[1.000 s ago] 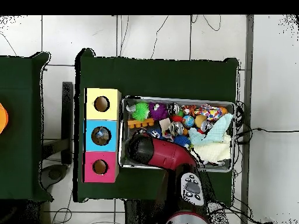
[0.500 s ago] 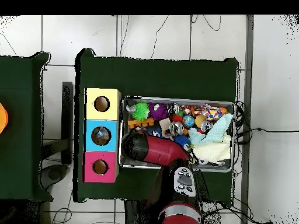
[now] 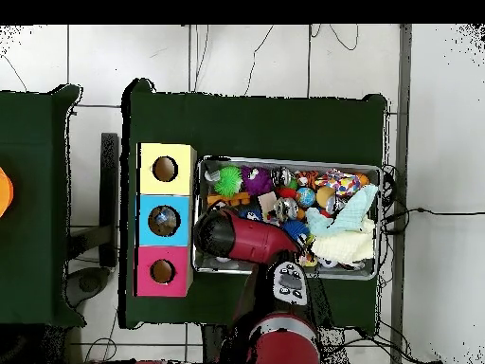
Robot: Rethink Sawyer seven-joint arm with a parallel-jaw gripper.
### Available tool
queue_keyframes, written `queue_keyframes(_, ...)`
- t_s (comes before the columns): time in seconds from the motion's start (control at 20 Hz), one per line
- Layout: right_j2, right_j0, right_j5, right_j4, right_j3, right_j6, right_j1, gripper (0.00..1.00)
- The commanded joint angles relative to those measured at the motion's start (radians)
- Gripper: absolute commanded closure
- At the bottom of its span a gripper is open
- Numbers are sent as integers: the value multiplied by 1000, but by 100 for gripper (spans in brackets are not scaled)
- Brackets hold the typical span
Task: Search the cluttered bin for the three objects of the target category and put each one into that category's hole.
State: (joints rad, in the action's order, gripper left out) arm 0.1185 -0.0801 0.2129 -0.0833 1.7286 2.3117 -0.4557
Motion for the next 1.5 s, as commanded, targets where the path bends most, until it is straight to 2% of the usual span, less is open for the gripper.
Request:
queue_keyframes(0.05, -11, -3, -84, -11, -100, 110, 86, 0)
queue_keyframes(0.75, -11, -26, -126, 0, -158, 90, 164, 0)
queue_keyframes(1.2, -42, -39, -131, 3, -150, 90, 167, 0)
queue_keyframes(1.5, -102, -65, -117, 9, -111, 79, 143, 0)
